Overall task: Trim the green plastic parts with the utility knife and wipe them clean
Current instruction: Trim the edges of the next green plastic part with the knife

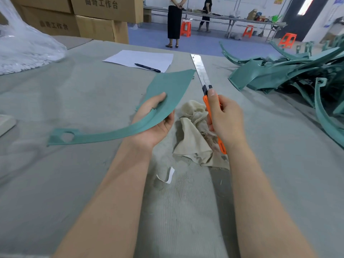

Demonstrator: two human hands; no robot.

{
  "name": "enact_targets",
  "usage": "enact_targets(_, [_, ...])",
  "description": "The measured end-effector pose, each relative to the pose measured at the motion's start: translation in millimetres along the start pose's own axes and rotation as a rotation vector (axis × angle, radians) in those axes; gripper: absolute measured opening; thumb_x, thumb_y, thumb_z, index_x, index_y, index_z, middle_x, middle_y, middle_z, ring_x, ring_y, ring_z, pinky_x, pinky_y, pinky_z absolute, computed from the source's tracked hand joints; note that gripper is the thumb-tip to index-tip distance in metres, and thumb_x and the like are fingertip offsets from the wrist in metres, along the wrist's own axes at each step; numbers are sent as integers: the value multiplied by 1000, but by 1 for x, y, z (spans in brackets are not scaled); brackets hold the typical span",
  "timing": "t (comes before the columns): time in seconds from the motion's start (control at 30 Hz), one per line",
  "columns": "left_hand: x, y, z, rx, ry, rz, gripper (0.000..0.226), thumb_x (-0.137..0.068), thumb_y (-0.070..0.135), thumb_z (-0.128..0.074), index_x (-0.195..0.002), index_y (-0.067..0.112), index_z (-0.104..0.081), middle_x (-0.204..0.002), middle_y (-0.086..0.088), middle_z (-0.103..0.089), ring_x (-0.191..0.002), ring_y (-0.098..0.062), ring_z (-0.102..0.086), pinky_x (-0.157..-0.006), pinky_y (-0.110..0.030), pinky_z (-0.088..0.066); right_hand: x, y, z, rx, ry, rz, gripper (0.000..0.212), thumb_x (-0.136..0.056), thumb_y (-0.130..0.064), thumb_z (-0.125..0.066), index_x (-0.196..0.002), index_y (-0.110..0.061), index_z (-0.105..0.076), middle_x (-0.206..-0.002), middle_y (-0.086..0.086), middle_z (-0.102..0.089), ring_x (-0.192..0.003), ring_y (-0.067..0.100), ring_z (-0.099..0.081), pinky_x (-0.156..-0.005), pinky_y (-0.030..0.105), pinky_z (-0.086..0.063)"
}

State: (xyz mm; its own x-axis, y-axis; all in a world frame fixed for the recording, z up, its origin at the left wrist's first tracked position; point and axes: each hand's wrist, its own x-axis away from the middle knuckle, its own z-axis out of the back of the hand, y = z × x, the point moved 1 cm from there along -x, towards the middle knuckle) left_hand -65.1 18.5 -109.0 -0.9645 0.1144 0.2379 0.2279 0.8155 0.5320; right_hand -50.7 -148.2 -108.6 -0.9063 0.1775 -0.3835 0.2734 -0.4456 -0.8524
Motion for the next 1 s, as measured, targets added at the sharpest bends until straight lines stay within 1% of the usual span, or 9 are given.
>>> enact_targets(0.13, [1, 1, -1, 4, -5, 45, 4, -87, 10, -65, -83, 12, -64, -78, -1, -64, -60, -11, -62, -47, -17, -51, 0, 0, 0, 10, -1, 9, 58, -96, -52, -43, -77, 1, -55, -56, 6, -49, -55, 21, -45, -63, 48, -51])
enact_targets(0.3, [3, 2, 0, 52, -1, 74, 8, -85, 8, -65, -78, 11, -63, -76, -2, -64, -58, -13, -64, -45, -18, -50, 2, -2, -1, -9, -19, 9, 49, -97, -50, -45, -61, -20, -53, -55, 2, -49, -51, 16, -44, -52, 31, -42])
enact_targets(0.4, [4, 3, -1, 61, -11, 91, 6, -85, 8, -65, -79, 9, -63, -77, -3, -63, -54, -13, -64, -45, -17, -50, 3, -2, -2, -43, -43, -9, 45, -97, -49, -45, -60, -27, -56, -52, -3, -48, -45, 13, -42, -44, 21, -38])
enact_targets(0.47, [4, 3, -1, 61, -15, 95, 7, -85, 8, -64, -78, 8, -63, -74, -4, -63, -52, -13, -63, -45, -17, -50, 4, -2, -3, -55, -59, -6, 49, -98, -49, -45, -71, -12, -61, -53, -1, -48, -45, 13, -41, -42, 21, -37])
enact_targets(0.53, [4, 4, -1, 66, -16, 95, 11, -85, 8, -64, -74, 7, -63, -70, -5, -63, -53, -14, -64, -45, -18, -50, 4, -2, -3, -52, -72, 3, 56, -98, -48, -44, -76, 3, -53, -56, 6, -47, -44, 14, -41, -41, 20, -36])
enact_targets(0.73, [5, 4, -1, 104, -9, 79, 10, -84, 6, -64, -74, 6, -64, -69, -6, -63, -54, -15, -64, -46, -18, -51, 7, -2, -6, -90, -118, -4, 49, -99, -46, -45, -60, -16, -42, -48, -1, -44, -36, 11, -40, -38, 16, -33])
enact_targets(0.83, [5, 4, -1, 128, -5, 77, 10, -85, 6, -63, -75, 6, -63, -70, -5, -64, -55, -14, -64, -46, -18, -51, 8, -1, -8, -50, -157, -2, 48, -98, -49, -44, -59, -22, -43, -47, 3, -48, -37, 12, -43, -39, 17, -35])
enact_targets(0.9, [4, 3, -1, 143, 17, 60, 13, -87, 5, -61, -74, 7, -62, -69, -5, -64, -57, -14, -64, -46, -18, -51, 10, -2, -12, -9, -216, 11, 47, -97, -50, -45, -61, -21, -51, -47, 1, -49, -38, 12, -45, -40, 19, -37])
enact_targets(1.0, [3, 4, 1, 160, 47, 25, 16, -89, 6, -60, -73, 7, -60, -69, -5, -64, -61, -13, -62, -47, -19, -51, 14, -5, -19, 29, -292, 86, 51, -98, -48, -45, -71, -6, -56, -50, 0, -48, -38, 9, -45, -41, 21, -40])
